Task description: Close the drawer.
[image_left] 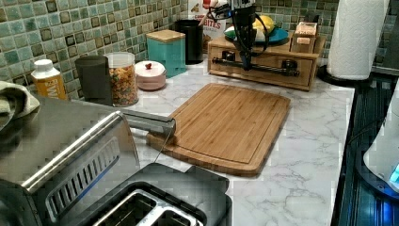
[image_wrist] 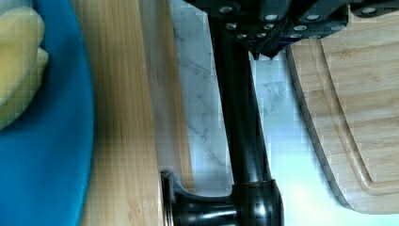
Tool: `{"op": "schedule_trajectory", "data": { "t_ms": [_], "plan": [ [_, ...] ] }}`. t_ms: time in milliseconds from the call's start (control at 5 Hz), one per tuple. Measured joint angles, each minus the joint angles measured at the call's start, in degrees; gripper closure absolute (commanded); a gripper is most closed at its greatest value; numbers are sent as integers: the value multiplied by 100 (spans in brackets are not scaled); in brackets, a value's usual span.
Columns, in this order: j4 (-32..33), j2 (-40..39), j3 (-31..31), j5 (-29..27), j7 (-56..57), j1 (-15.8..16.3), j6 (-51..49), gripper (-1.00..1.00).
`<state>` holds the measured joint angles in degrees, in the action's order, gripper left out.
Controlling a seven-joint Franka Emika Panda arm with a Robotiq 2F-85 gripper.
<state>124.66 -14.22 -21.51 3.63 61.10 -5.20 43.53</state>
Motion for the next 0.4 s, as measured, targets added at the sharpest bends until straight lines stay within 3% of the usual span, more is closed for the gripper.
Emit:
{"op": "schedule_trajectory", "data": {
  "t_ms": [400],
  "plan": [
    [0, 19, -29, -1, 0, 13, -36, 100]
  ]
}}
